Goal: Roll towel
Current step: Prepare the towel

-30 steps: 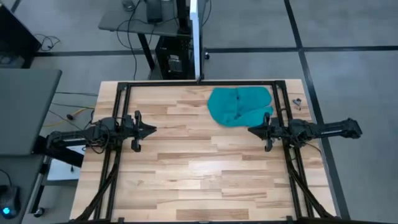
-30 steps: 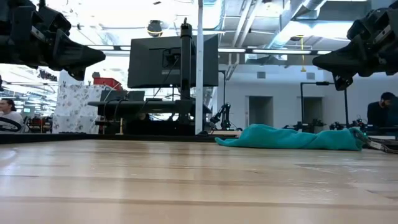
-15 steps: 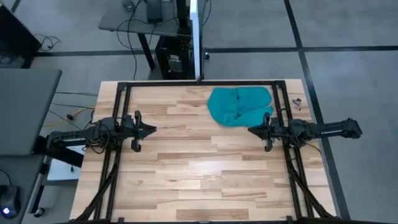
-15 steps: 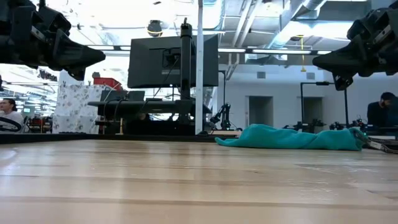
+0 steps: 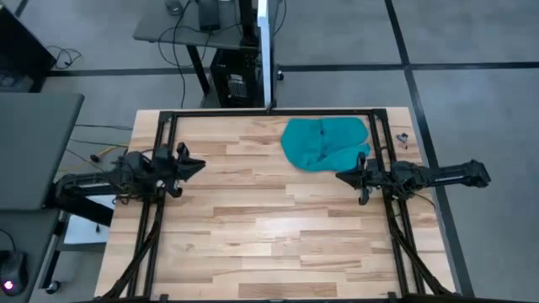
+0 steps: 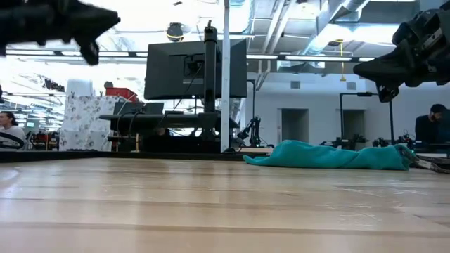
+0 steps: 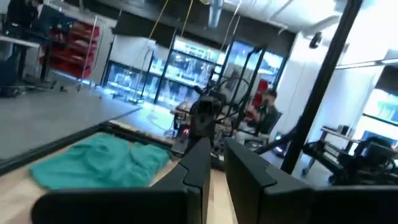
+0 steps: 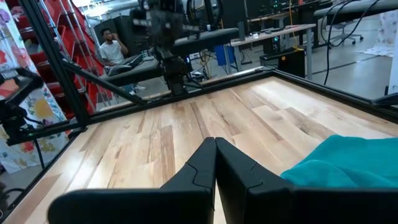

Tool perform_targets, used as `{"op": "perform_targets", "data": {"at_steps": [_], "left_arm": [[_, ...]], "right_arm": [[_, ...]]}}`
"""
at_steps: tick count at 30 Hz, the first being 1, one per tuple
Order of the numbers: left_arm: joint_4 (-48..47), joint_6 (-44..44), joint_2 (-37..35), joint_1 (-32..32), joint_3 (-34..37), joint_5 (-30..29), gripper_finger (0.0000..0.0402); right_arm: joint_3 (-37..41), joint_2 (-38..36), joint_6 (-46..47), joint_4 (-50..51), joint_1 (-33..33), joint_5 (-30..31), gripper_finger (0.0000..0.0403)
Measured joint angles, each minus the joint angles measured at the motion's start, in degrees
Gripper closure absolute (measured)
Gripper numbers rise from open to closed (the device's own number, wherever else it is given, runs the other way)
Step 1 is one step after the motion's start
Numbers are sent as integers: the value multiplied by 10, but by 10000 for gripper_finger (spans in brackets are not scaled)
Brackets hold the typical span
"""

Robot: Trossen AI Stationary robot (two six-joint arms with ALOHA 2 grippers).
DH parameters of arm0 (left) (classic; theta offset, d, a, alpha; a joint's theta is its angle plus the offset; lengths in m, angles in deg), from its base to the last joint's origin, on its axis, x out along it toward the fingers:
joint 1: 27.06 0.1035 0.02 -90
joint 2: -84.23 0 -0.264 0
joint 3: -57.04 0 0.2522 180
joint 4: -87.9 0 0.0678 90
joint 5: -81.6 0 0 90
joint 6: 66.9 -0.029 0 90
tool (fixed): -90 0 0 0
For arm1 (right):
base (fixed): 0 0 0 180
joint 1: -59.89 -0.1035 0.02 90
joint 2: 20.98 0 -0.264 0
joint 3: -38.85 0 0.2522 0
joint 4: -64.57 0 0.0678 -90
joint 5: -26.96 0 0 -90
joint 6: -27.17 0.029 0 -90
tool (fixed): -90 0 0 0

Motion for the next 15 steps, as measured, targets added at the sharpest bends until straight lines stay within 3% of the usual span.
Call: {"op": "perform_targets", "data": {"at_steps": [7, 11, 15], "left_arm": [[-25, 22, 396, 37, -185, -29, 370], [-107, 93, 614, 62, -332, -23, 370], [-192, 93, 792, 77, -489, -1, 370]], "right_arm": [[0, 0, 0, 0, 0, 0, 403], [0, 0, 0, 0, 0, 0, 403], [0, 0, 0, 0, 0, 0, 403]]}}
